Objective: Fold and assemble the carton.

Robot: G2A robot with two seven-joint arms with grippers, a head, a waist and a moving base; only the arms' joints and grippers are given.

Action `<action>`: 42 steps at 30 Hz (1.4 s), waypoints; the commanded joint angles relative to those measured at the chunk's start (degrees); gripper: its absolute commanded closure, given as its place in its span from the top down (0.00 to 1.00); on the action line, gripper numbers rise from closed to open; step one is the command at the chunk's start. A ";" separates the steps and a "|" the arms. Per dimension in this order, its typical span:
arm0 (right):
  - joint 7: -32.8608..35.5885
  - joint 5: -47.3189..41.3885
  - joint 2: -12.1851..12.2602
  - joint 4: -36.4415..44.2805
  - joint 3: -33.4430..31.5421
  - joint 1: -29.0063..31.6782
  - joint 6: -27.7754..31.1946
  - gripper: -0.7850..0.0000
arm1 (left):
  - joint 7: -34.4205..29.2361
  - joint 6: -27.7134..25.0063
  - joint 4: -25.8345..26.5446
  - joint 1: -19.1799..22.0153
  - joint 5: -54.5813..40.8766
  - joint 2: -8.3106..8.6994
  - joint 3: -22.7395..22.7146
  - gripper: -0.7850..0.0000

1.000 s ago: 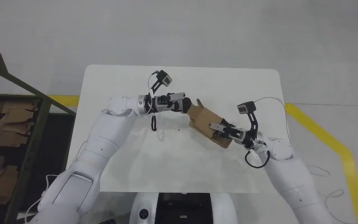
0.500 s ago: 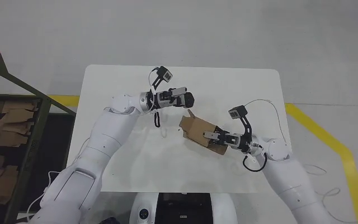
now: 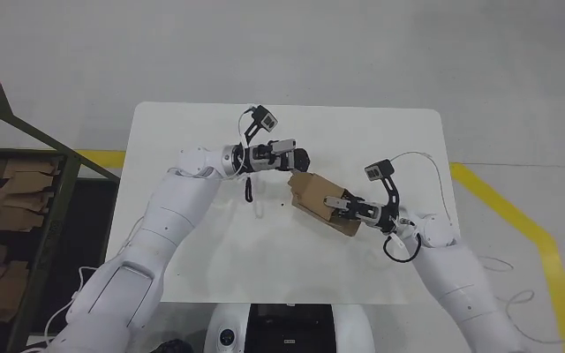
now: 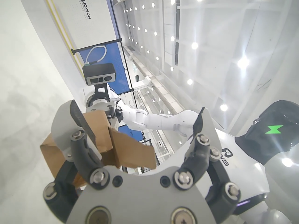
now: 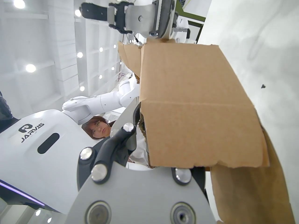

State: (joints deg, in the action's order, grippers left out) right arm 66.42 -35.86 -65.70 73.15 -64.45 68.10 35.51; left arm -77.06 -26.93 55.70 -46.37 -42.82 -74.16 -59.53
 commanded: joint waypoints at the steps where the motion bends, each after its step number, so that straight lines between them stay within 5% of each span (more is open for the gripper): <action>1: -0.13 -0.60 0.06 -0.22 -0.50 0.05 0.29 0.00 | -0.32 0.33 0.10 -0.40 -0.21 0.04 -0.12 1.00; 15: 0.06 -1.32 -0.09 -0.55 -0.33 0.07 0.15 0.00 | -1.04 1.27 0.93 -1.44 -0.50 -0.63 1.50 1.00; 25: -0.25 -0.78 0.18 -1.03 -1.50 0.30 -0.41 0.00 | -0.09 0.01 0.53 -1.50 0.35 0.07 -1.41 1.00; 34: -0.01 1.36 0.61 -1.30 -2.48 0.24 -3.09 0.00 | 7.71 -3.63 1.67 -1.57 14.07 1.17 -2.53 1.00; 42: -0.03 1.31 0.89 -0.72 -3.47 0.20 -4.75 0.00 | 7.68 -2.53 5.27 -2.70 18.78 1.68 -1.80 1.00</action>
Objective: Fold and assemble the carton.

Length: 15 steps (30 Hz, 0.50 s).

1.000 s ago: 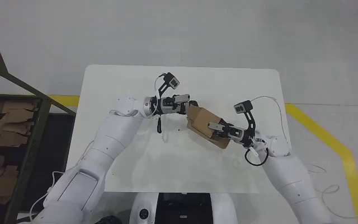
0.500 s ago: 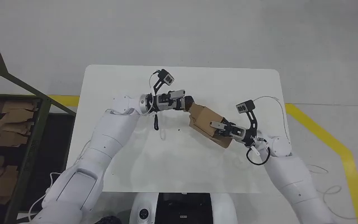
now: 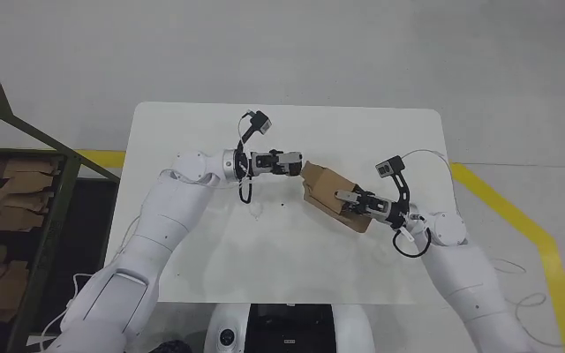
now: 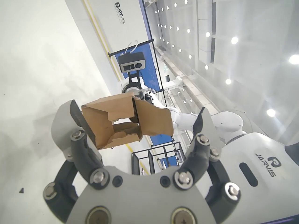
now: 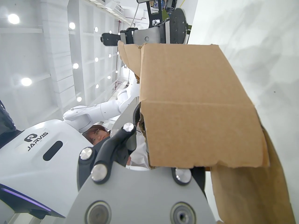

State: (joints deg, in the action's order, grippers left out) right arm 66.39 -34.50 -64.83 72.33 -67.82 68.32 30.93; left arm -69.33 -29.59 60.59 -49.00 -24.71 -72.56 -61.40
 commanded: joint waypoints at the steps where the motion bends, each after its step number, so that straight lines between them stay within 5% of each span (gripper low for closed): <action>1: 0.04 0.03 0.06 0.24 -0.20 -0.05 -0.30 0.00 | -0.10 0.34 0.73 -0.17 0.90 0.11 0.17 1.00; 15: -0.96 2.72 0.51 3.13 -1.08 0.68 -1.69 0.00 | 0.11 3.27 3.42 1.31 6.05 0.23 2.60 1.00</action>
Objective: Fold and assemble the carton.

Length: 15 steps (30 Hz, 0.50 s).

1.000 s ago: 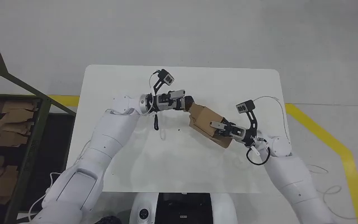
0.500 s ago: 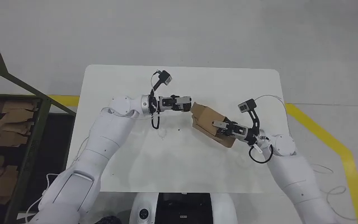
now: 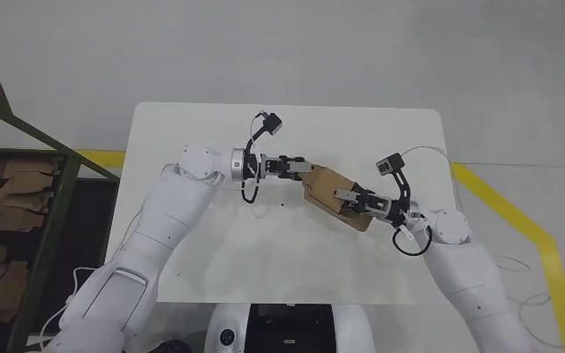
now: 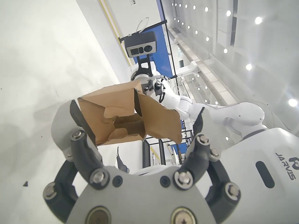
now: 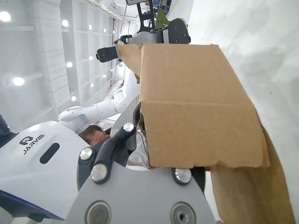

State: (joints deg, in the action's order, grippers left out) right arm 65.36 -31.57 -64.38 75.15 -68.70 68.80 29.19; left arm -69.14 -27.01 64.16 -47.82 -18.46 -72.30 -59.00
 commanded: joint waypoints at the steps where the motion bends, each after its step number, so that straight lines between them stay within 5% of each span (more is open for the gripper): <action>1: 0.27 -0.47 0.11 0.63 -0.39 0.40 0.03 0.00 | -0.09 0.77 -0.21 0.28 -0.05 -0.04 0.37 1.00; 15: 4.20 -6.51 0.51 4.28 -1.89 2.89 1.00 0.00 | 0.26 0.70 -2.47 0.78 -1.00 0.01 0.97 1.00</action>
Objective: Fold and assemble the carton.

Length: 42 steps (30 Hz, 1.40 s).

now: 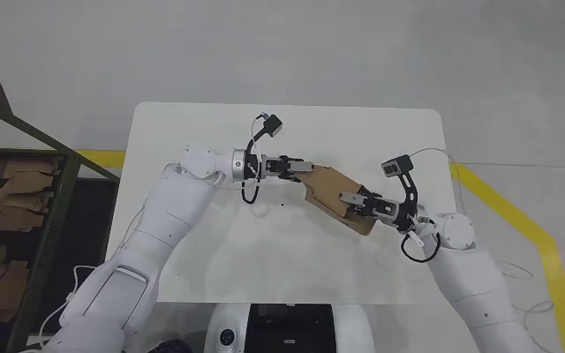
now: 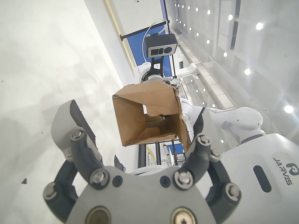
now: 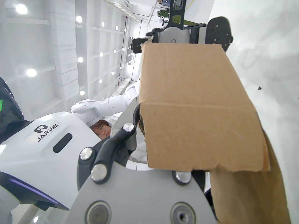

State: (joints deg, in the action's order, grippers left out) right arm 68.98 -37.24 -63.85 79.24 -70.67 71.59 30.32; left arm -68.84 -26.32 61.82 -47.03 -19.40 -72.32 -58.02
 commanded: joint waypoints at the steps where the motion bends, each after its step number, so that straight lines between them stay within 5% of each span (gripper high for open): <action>1: 1.10 -1.65 -0.02 0.27 0.08 0.15 -0.15 0.00 | -0.15 0.02 -0.16 0.03 -0.01 0.05 0.03 1.00; 26: 9.96 -16.23 -1.07 -1.32 1.40 -1.79 -4.98 0.00 | -3.31 -0.95 2.00 -0.97 -2.03 -0.06 2.83 1.00; 42: 11.69 -15.55 -1.69 -2.24 1.20 -2.28 -6.70 0.00 | -4.45 -0.44 4.15 -1.68 -2.10 0.28 3.55 1.00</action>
State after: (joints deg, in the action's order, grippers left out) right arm 80.64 -52.90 -65.51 77.04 -69.44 69.28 23.65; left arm -73.24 -26.76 65.86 -48.73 -21.50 -72.05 -54.56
